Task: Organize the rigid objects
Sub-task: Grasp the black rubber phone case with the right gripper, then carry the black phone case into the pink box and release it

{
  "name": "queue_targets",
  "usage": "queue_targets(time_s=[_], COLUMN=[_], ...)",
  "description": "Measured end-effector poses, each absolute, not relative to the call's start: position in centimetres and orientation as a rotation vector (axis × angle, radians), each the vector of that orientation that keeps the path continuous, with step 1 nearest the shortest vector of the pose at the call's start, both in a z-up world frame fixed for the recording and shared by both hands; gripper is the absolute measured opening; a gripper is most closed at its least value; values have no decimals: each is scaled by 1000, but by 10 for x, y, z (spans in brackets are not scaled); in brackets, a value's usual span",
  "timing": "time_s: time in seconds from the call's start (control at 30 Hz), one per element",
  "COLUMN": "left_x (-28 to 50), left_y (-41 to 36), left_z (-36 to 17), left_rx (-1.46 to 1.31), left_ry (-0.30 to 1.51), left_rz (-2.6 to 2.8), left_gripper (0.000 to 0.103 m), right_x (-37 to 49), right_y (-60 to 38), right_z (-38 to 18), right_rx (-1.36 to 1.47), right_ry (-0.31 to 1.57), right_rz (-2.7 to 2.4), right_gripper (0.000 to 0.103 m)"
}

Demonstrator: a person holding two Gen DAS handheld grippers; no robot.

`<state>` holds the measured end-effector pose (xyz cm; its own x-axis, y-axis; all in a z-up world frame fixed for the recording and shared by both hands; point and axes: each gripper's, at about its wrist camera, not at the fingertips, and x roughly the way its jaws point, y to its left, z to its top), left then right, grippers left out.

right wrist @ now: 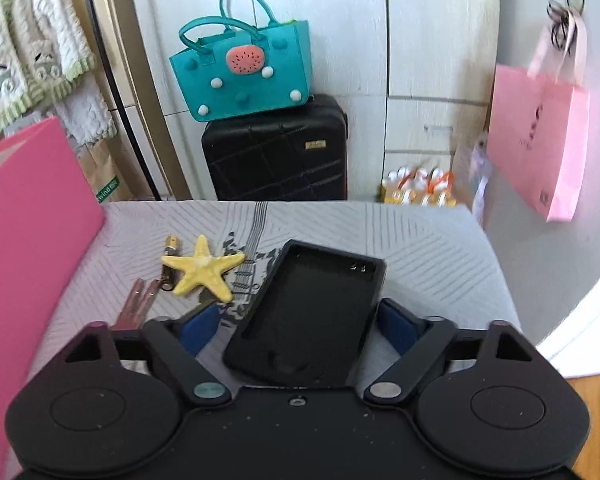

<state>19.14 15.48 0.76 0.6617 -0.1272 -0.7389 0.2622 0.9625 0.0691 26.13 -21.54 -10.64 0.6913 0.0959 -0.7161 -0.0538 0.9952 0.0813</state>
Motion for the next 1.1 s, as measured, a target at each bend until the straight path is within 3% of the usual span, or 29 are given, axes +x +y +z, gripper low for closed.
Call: queue_targets(time_s=[0.1, 0.43, 0.5, 0.7, 1.1], left_x=[192, 190, 190, 189, 186], left_y=[155, 157, 157, 158, 156], left_z=[8, 7, 7, 6, 4], left_rx=[167, 171, 173, 171, 206], left_ry=[821, 806, 805, 802, 790], left_rz=[-221, -229, -230, -231, -242], left_gripper=[9, 9, 9, 9, 9], right_x=[251, 238, 243, 239, 189], right_y=[-217, -213, -211, -210, -176], right_z=[-102, -99, -101, -93, -14], right_rx=[27, -17, -18, -11, -26], right_ry=[815, 841, 827, 819, 679], right_rz=[145, 183, 178, 192, 381], right_gripper=[68, 72, 66, 66, 66])
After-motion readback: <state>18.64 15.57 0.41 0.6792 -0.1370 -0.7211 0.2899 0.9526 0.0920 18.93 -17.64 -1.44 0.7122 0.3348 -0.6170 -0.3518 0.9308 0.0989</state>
